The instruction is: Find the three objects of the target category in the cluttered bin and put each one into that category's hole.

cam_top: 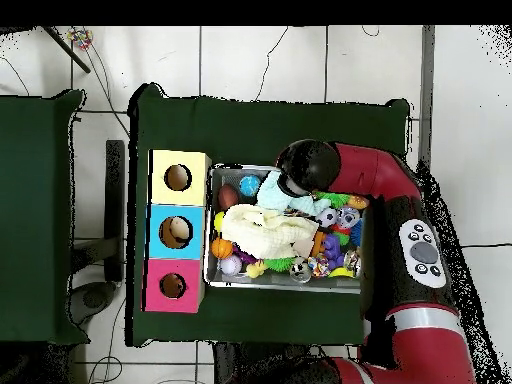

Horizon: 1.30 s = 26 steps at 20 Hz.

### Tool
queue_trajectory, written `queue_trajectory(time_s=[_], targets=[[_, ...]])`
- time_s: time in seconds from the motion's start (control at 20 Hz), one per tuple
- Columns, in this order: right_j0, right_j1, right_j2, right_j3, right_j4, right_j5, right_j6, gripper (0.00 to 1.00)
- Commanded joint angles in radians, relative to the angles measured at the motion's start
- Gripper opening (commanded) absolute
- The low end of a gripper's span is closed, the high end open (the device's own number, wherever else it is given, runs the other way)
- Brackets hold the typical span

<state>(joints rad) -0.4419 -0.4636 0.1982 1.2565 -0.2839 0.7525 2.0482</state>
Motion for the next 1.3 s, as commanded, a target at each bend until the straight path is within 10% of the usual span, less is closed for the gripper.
queue_trajectory(time_s=[0.05,0.5,1.2,1.25,1.3], targets=[[-0.021,0.081,0.05,0.147,0.019,0.04,-0.023,1.0],[-0.016,0.043,0.026,0.244,0.047,0.109,0.009,1.0],[0.039,0.091,-0.052,0.259,-0.043,-0.165,0.095,1.0],[0.045,0.089,-0.058,0.258,-0.046,-0.178,0.098,0.0],[0.054,0.088,-0.072,0.256,-0.044,-0.177,0.109,0.0]])
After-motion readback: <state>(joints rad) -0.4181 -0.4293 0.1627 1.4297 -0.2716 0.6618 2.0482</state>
